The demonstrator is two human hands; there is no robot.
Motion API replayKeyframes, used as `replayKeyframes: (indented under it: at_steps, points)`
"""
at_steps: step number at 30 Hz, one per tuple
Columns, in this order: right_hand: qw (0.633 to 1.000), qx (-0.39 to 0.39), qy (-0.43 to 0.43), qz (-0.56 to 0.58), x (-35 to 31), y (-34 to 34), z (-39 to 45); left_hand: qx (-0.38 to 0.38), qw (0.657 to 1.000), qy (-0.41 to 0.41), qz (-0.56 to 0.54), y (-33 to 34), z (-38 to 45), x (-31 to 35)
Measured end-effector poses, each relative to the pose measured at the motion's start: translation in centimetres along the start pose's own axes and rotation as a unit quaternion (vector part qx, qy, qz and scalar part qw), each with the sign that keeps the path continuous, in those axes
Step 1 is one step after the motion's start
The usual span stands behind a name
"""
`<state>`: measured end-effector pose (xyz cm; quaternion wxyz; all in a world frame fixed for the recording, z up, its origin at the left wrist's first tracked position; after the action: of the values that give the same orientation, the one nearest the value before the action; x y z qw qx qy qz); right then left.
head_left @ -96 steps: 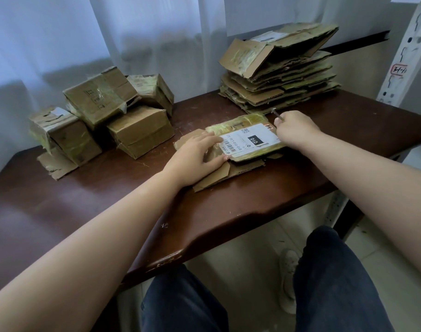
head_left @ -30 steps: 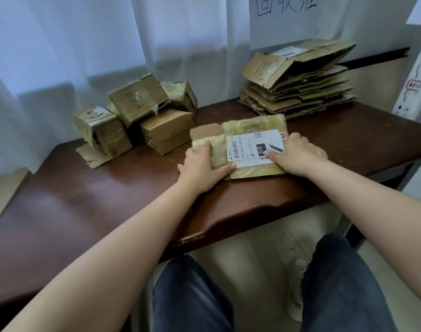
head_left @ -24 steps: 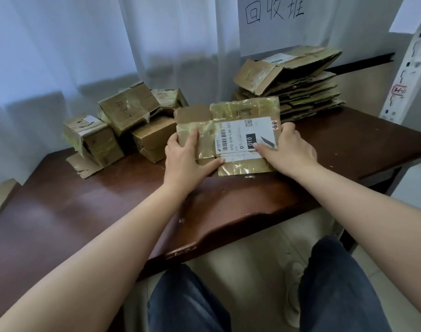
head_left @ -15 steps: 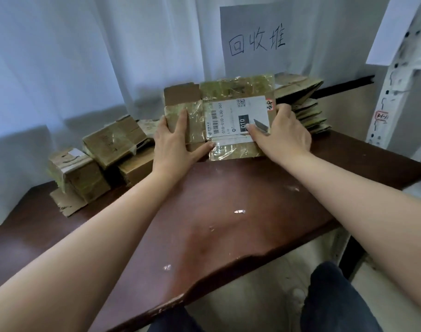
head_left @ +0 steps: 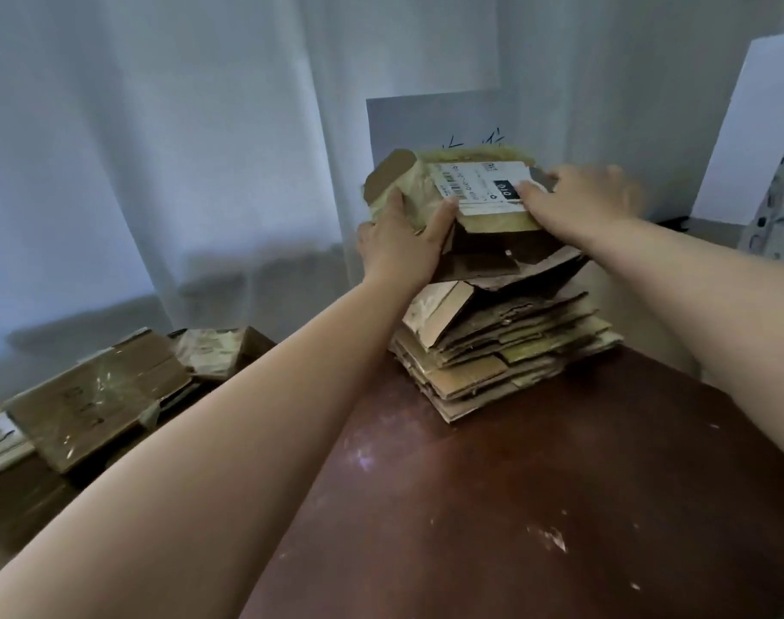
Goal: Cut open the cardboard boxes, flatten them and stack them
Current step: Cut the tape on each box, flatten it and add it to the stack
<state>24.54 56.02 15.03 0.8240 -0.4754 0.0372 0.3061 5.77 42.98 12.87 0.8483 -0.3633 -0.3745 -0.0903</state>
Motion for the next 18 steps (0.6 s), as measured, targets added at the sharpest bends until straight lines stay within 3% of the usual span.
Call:
replayKeyframes:
  at_steps: [8,15,18]
  points:
    - [0.998,-0.043,0.029,-0.032,3.8,5.6,3.3,-0.042,0.995,-0.080,0.050,6.5,1.4,-3.3]
    - [0.992,-0.067,-0.060,-0.089,2.5,9.8,3.0,-0.097,0.969,-0.156,0.164,10.5,0.5,-6.4]
    - [0.981,-0.127,-0.113,-0.093,2.2,13.2,2.4,-0.115,0.958,-0.115,0.237,11.5,0.7,-6.6]
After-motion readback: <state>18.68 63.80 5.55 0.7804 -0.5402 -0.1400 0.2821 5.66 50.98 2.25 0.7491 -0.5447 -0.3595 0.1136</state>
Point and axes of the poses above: each hand's wrist, its own z-axis towards the middle knuckle, its own y-axis out of the palm, x = y × z, the point moved 10 cm from there along z, towards the middle knuckle, and after that the axes turned 3 degrees about -y, right-handed, at the moved point
